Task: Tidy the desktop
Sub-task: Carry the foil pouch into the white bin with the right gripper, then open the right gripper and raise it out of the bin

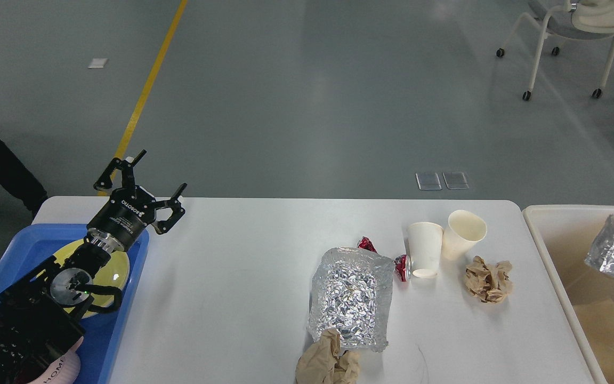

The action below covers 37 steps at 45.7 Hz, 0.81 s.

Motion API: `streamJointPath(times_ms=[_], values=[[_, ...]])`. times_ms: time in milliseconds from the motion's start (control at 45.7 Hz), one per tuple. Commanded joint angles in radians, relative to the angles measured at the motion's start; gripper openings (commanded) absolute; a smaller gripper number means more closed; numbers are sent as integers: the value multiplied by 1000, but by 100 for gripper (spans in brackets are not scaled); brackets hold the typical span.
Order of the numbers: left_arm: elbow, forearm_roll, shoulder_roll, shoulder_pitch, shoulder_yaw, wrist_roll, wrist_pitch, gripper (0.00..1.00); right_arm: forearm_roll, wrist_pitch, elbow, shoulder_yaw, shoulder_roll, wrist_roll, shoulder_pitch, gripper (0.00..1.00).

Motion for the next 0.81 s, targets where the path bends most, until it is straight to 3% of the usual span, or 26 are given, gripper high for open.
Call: streamJointPath(times_ms=[0,88,109,175,372,438,547,657,788], values=[[0,0,0,0,0,-1,0,100,16,-43,-91,87,92,-6,-139,0],[0,0,0,0,0,-1,0,100,16,-92,-84,95,106,-13,-151,0],[0,0,0,0,1,1,0,100,16,-99,-84,98,109,-17,-151,17],[0,0,0,0,0,-1,0,100,17,-99,-78,107,115,-20,-151,100],[0,0,0,0,0,-1,0,100,17,-89,-28,113,108,-20,-128,100],[0,0,0,0,1,-1,0,100,14,-74,168,93,73,-19,5,100],[0,0,0,0,0,-1,0,100,-31,-63,562,0,-160,-25,327,100],[0,0,0,0,0,-1,0,100,-182,-10,852,-179,-242,-66,751,100],[0,0,0,0,0,1,0,100,-266,247,1052,-400,-225,-86,1271,100]])
